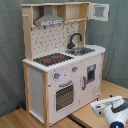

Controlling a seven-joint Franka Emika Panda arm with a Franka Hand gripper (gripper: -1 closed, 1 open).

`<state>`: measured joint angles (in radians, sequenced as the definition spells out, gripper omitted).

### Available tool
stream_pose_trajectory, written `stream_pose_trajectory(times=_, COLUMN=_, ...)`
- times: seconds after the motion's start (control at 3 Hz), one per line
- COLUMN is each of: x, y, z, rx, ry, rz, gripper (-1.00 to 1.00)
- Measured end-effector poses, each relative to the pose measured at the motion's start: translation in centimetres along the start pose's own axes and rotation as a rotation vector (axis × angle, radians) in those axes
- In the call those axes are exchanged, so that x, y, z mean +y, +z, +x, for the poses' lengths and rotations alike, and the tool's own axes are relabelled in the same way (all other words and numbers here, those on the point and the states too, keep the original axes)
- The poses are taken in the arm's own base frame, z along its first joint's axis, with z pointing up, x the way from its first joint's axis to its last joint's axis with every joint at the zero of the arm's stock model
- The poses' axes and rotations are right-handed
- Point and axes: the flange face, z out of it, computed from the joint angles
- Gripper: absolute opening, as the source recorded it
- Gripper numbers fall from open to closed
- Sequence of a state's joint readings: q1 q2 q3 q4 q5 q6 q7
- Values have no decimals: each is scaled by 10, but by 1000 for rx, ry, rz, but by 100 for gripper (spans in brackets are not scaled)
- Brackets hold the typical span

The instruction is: Play with the kitchen

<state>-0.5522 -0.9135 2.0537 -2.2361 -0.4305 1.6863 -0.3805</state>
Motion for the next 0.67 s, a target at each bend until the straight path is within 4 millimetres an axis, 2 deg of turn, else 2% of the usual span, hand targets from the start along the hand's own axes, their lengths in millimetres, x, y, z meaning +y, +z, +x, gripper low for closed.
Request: stream_pose_trajectory(times=0.67, x=-12, y=7, z=4, rx=30, ry=-5, rz=-48, gripper=100)
